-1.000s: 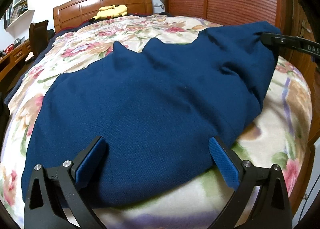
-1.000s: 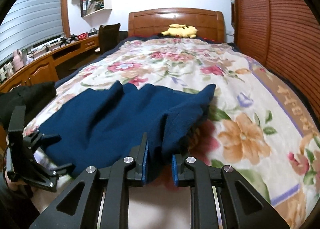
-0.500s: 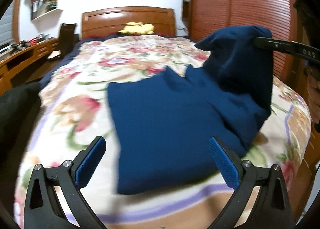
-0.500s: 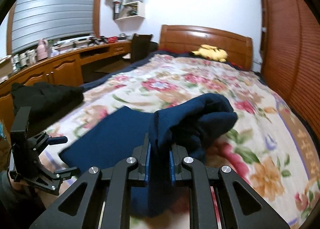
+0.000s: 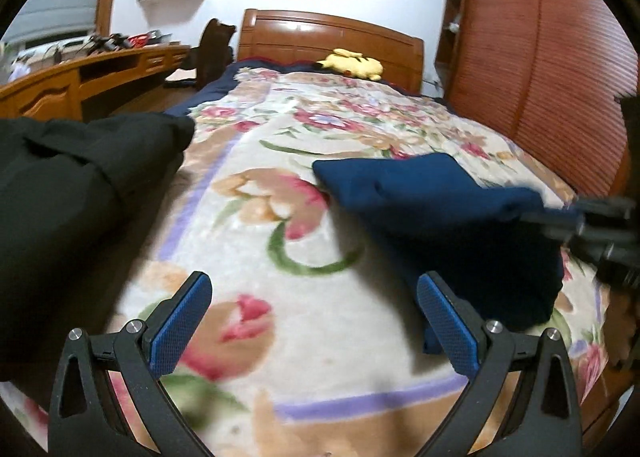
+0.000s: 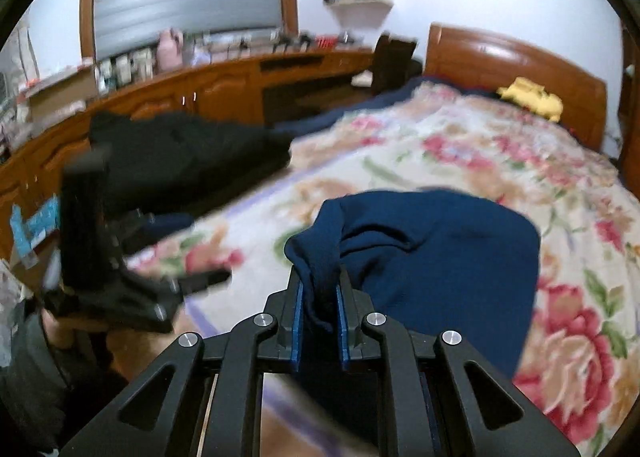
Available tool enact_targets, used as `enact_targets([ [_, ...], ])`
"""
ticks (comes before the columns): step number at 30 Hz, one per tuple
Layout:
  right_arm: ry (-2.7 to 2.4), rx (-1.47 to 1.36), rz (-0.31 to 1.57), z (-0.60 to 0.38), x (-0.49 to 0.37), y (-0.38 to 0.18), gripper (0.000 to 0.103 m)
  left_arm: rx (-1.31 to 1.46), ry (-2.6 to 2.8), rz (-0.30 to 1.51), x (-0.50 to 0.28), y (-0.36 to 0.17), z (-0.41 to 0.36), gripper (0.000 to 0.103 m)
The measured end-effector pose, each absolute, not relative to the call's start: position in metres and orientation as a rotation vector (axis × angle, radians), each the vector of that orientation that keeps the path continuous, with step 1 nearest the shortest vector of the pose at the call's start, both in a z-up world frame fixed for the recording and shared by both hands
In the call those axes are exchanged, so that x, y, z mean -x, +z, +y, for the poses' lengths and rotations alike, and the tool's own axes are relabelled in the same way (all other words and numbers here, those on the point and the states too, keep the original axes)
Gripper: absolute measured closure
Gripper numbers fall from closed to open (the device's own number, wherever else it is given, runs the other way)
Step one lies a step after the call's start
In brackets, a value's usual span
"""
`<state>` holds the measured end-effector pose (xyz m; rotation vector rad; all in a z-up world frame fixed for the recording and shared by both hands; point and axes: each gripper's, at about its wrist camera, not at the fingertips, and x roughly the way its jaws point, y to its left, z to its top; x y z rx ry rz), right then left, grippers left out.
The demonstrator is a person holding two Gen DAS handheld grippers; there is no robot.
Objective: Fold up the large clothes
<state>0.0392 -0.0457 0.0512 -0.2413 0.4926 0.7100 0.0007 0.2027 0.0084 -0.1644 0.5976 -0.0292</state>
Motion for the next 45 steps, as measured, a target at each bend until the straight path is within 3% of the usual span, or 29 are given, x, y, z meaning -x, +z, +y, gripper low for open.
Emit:
enact_targets([
  [3,0.729,0.216,0.509,-0.048,-0.046,0.053,0.067,0.176,-0.027,0.588,-0.002,0.009,0.205,0.000],
  [5,0.731,0.207,0.470,-0.054,-0.041,0.065,0.039,0.174,-0.029,0.585,-0.002,0.009,0.204,0.000],
  [7,0.718,0.194,0.420,-0.070,-0.028,0.077,0.033,0.166,-0.031,0.581,-0.001,0.010,0.202,0.000],
  [12,0.539,0.210,0.385,-0.108,-0.036,0.081,0.032,0.161,-0.037,0.550,0.004,0.016,0.196,0.000],
  [22,0.545,0.187,0.606,-0.115,-0.076,0.001,0.033,0.151,-0.069,0.508,0.010,0.024,0.179,0.000],
  [25,0.509,0.231,0.584,-0.103,-0.078,-0.013,0.033,0.139,-0.076,0.522,0.009,0.020,0.173,0.000],
  [37,0.505,0.221,0.542,-0.114,-0.057,-0.026,0.033,0.115,-0.101,0.544,0.004,0.018,0.151,0.000],
  [45,0.502,0.220,0.497,-0.140,-0.069,0.006,0.032,0.077,-0.105,0.579,0.001,0.009,0.134,0.000],
])
